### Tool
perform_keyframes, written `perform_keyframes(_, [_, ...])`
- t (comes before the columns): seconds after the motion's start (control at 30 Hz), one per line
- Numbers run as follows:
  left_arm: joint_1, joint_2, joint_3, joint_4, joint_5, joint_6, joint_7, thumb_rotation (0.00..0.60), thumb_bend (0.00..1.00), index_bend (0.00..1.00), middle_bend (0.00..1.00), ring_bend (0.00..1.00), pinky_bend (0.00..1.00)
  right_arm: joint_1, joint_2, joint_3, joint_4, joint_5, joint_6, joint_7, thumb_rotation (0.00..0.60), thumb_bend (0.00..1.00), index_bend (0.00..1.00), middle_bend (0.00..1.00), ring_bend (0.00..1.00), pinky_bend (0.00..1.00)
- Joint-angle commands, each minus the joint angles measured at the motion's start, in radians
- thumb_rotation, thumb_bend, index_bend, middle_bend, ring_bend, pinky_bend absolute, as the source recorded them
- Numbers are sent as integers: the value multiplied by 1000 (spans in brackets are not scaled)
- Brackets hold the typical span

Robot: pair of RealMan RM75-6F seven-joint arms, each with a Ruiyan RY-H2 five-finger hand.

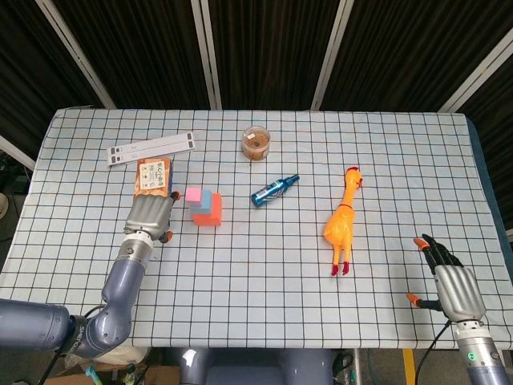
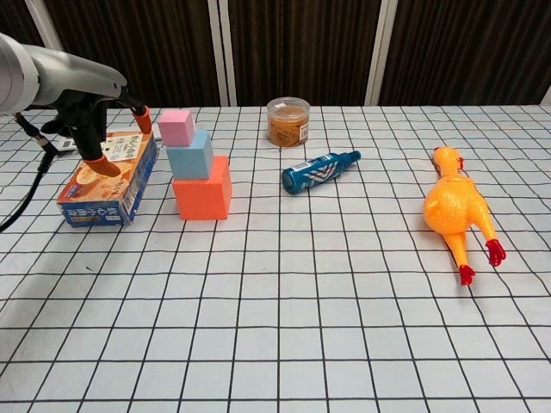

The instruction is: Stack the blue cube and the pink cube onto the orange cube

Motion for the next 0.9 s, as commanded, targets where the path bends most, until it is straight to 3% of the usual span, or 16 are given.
perform_keyframes(0.03, [0, -2, -1, 0, 1, 1, 0, 600, 316, 173, 1000, 805, 780, -1, 0, 0, 0, 0, 1, 0, 600, 160, 124, 73, 128, 251])
perform_keyframes(0.9, [-7, -32, -8, 17, 1, -2, 8, 600, 316, 149, 1000, 805, 780, -2, 4, -1, -3, 0, 0, 2, 600, 161, 124, 74, 128, 251])
